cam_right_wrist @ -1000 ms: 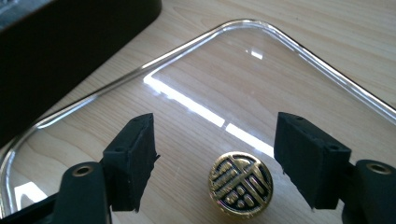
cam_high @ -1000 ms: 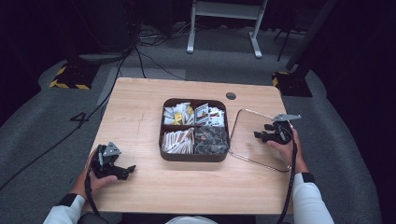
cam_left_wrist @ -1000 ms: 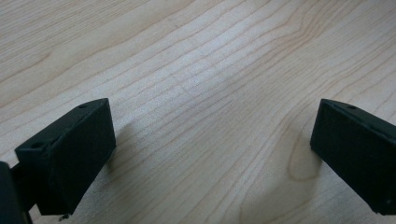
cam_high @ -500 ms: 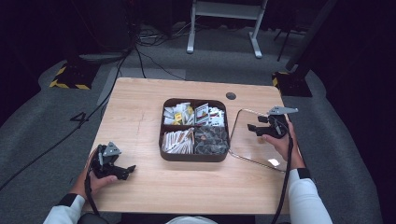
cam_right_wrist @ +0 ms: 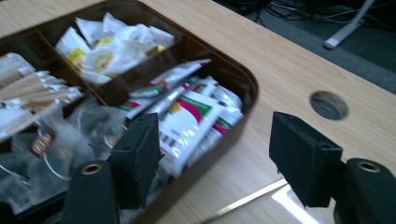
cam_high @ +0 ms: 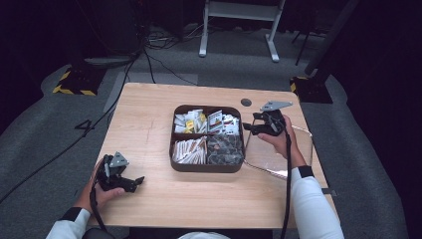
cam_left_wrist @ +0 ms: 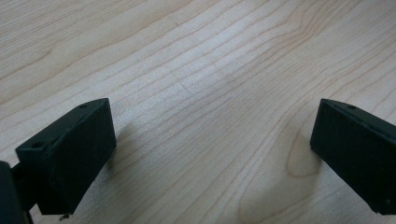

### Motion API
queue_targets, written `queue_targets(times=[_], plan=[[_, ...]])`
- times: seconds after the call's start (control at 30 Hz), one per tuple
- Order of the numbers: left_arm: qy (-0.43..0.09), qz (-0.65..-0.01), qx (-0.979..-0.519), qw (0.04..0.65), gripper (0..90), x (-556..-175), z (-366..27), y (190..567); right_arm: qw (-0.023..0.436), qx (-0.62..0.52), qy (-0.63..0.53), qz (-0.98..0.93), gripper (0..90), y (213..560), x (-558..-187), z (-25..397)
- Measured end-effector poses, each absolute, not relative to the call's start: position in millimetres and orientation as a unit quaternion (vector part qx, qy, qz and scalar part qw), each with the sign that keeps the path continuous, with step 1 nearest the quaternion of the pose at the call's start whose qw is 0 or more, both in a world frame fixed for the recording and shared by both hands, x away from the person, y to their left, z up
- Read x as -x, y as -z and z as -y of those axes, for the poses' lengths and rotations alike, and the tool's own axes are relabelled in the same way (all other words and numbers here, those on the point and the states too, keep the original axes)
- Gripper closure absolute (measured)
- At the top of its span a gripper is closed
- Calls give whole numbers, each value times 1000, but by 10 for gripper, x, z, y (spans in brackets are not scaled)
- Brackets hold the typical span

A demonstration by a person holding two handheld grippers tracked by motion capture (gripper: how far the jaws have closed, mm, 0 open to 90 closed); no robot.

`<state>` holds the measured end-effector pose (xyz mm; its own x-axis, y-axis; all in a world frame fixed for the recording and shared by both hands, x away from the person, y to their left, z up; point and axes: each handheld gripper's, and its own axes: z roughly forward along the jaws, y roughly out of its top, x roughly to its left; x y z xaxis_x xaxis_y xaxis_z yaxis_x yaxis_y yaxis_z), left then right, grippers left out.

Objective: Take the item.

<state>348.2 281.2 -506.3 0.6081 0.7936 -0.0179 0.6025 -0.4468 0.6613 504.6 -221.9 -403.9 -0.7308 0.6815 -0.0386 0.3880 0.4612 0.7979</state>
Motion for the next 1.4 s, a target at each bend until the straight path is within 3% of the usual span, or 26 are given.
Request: queue_targets(times=[0.5, 1.4], plan=[[-149, -416, -838, 321, 4, -3484, -2813, 5062, 155, -304, -389, -856, 344, 4154, -5315, 1630], [-149, -416, -838, 321, 4, -3483, -2812, 5063, 126, -333, -350, -866, 336, 4362, -5639, 1162]])
